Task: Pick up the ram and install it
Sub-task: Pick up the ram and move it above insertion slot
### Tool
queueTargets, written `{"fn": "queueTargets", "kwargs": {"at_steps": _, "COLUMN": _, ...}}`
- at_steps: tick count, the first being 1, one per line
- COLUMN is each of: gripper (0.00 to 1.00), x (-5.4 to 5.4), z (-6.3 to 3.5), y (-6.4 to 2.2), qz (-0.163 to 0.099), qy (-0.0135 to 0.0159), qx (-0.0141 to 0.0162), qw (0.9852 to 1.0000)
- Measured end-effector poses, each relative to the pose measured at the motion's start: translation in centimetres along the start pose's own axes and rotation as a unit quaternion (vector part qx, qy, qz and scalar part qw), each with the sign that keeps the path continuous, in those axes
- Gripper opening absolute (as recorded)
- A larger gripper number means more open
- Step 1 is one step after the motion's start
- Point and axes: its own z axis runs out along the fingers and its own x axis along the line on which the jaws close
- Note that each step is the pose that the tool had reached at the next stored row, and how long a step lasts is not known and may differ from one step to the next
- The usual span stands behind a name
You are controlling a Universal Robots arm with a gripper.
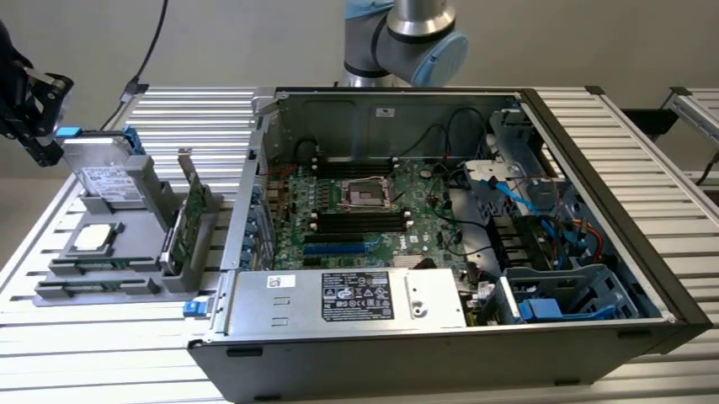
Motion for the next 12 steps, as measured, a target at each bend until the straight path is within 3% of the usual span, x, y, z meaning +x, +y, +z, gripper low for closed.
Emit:
{"fn": "queueTargets", "kwargs": {"at_steps": 8, "gripper": 0.10, "x": 0.00, "z": -0.01, "y": -0.02, "qz": -0.001, "qy": 0.0001, "qx": 0.0001, "qw": 1.0000}}
{"fn": "queueTargets", "kwargs": {"at_steps": 12, "gripper": 0.10, "x": 0.15, "z": -0.01, "y": -0.07, "qz": -0.020, "qy": 0.0010, "qx": -0.0002, "qw": 0.9998}}
